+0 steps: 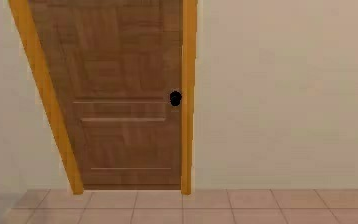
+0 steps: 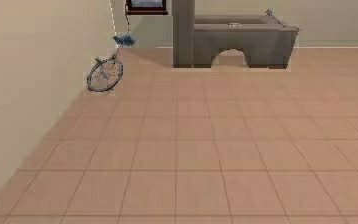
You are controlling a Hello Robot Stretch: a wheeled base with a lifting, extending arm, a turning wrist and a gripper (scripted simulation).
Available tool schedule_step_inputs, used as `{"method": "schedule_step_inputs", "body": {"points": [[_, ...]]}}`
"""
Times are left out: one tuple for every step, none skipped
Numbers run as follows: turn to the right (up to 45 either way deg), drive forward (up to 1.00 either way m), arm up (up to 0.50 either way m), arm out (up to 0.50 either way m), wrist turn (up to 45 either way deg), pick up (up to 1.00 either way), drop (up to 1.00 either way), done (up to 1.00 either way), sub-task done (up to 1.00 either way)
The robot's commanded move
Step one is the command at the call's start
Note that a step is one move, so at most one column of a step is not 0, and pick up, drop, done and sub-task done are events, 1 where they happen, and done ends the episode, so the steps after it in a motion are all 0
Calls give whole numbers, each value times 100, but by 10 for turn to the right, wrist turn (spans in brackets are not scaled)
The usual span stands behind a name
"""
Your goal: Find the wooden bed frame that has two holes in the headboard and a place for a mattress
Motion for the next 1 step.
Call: {"method": "schedule_step_inputs", "body": {"points": [[450,0,0,0,0,0,0,0,0]]}}
